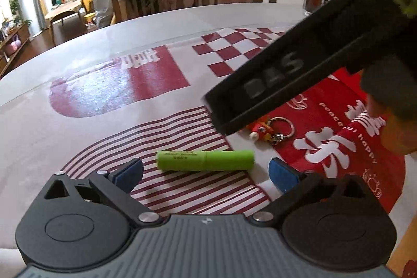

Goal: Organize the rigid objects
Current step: 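Grasp the green cylinder with the left tool while the right tool approaches the orange keychain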

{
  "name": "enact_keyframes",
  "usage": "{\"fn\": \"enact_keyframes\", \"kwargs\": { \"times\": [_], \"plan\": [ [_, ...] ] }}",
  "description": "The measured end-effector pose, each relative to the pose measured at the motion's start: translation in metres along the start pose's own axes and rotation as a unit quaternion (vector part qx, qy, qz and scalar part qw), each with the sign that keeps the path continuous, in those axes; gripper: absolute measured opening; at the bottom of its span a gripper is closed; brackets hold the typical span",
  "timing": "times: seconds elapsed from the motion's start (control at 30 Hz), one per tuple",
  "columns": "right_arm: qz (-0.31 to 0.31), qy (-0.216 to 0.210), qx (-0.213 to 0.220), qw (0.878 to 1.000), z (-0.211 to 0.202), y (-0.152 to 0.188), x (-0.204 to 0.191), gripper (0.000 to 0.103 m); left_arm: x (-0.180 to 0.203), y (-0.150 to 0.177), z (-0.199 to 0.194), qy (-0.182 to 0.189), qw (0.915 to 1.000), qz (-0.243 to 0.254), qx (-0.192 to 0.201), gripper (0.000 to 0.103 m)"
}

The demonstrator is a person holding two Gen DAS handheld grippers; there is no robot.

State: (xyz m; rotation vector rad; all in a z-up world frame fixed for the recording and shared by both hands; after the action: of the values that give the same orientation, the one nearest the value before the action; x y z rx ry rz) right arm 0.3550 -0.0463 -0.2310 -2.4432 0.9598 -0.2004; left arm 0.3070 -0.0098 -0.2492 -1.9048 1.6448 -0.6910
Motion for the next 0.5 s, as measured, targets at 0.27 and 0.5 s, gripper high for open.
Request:
{"fn": "enact_keyframes", "kwargs": {
  "times": [0.27, 0.5],
  "plan": [
    [-0.016, 0.005, -0.014, 1.000, 0.013, 0.005, -0.003, 0.060, 0.002, 0.001, 0.010, 0.002, 1.0000, 0.003, -0.001, 0.103],
    [-0.034, 0.019, -0.017, 0.999, 0.015, 0.010, -0.006, 0.042, -0.001, 0.002, 0.010, 0.008, 1.0000, -0.001, 0.004, 0.102]
  ]
}}
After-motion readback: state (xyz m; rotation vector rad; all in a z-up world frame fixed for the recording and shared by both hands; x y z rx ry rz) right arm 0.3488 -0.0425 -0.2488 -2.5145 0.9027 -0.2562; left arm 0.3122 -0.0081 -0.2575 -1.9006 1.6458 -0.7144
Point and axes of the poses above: each gripper's, at about its wrist camera, not at the fingertips, and z roughly the way its jaws point, x to its right, y to its underside, the point moved 8 cm from there along z, roughly the way its jaws point, and after that the axes turned 3 degrees about -z, right-handed, at the moved point
